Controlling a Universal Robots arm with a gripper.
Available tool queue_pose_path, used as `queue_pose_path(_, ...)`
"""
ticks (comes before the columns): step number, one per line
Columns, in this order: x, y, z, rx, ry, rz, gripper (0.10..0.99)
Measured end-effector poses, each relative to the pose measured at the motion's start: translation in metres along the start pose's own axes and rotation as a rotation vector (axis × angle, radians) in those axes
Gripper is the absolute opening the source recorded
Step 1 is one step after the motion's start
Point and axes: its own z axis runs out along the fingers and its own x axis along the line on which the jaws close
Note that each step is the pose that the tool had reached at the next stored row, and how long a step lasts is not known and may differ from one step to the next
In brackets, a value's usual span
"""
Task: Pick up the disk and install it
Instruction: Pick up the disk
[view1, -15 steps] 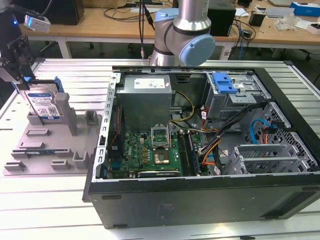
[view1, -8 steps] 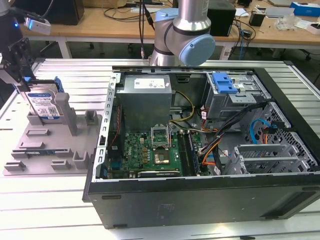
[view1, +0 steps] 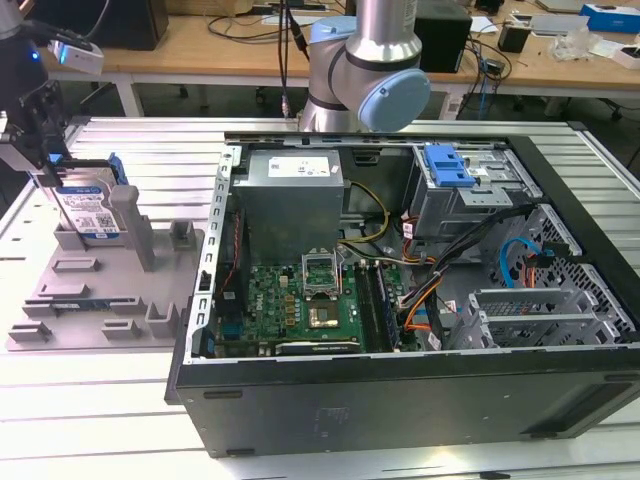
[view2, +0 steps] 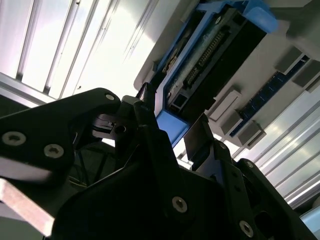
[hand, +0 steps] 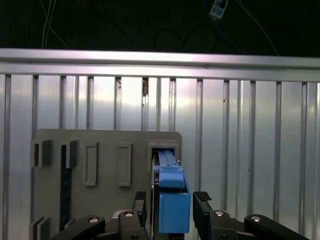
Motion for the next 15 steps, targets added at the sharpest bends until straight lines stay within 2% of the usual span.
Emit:
queue_pose_path(6, 0.0, 0.0, 0.0037, 0.0, 0.0, 0.0, 0.498)
queue_pose_path(15, 0.0, -0.0001, 0.0045, 0.0, -0.0001, 0.0, 0.498)
